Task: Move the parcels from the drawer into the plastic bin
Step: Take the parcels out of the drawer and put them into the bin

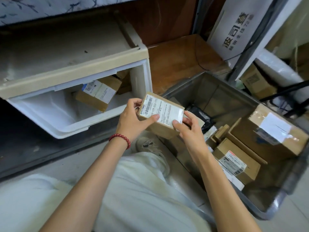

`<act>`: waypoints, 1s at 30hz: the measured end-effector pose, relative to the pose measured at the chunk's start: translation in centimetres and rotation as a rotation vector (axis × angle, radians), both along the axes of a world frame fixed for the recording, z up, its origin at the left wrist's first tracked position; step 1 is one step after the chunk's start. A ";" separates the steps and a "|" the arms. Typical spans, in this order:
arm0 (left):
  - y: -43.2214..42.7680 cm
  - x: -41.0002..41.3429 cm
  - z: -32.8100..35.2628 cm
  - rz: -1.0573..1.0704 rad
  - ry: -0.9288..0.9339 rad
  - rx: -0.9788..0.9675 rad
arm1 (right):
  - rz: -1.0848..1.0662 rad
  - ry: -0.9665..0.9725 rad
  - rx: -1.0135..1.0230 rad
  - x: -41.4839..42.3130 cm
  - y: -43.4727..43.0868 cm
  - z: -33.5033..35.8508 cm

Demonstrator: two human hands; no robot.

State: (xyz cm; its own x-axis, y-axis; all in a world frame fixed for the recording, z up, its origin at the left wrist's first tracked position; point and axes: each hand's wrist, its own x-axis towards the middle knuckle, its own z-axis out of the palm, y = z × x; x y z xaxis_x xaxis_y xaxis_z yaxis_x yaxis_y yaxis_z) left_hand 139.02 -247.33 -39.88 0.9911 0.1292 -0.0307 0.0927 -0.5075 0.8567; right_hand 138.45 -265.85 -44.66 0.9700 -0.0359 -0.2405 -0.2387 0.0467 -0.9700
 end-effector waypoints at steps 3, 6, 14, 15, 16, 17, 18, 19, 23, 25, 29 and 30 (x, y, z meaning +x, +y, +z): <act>-3.9 1.2 0.0 -0.083 -0.021 0.052 | -0.097 -0.004 0.010 -1.1 -3.2 0.4; -8.4 1.9 -0.1 -0.194 0.004 0.075 | -0.206 0.024 -0.012 -1.8 -6.7 1.0; -17.0 1.8 -3.2 -0.428 0.072 0.116 | -0.428 0.075 -0.118 -4.8 -15.3 0.0; -17.9 1.8 -3.7 -0.459 0.082 0.118 | -0.456 0.080 -0.131 -5.2 -16.0 -0.4; -18.9 1.9 -4.2 -0.492 0.094 0.119 | -0.483 0.087 -0.147 -5.5 -16.6 -0.7; -19.9 2.0 -4.6 -0.524 0.109 0.119 | -0.510 0.098 -0.172 -5.8 -17.1 -1.0; -20.8 2.1 -5.1 -0.554 0.126 0.121 | -0.534 0.112 -0.210 -6.1 -17.5 -1.2; -21.6 2.2 -5.5 -0.581 0.145 0.129 | -0.549 0.125 -0.256 -6.4 -17.9 -1.5; -24.2 3.2 -7.3 -0.660 0.240 0.177 | -0.545 0.162 -0.457 -7.1 -19.0 -2.1; -25.2 3.5 -8.0 -0.687 0.270 0.191 | -0.509 0.180 -0.566 -7.2 -19.2 -2.2; -27.3 4.0 -8.7 -0.744 0.232 0.233 | -0.514 0.265 -0.655 -6.9 -19.1 -2.6; -27.8 4.0 -8.8 -0.772 0.213 0.251 | -0.525 0.275 -0.659 -6.7 -19.1 -2.8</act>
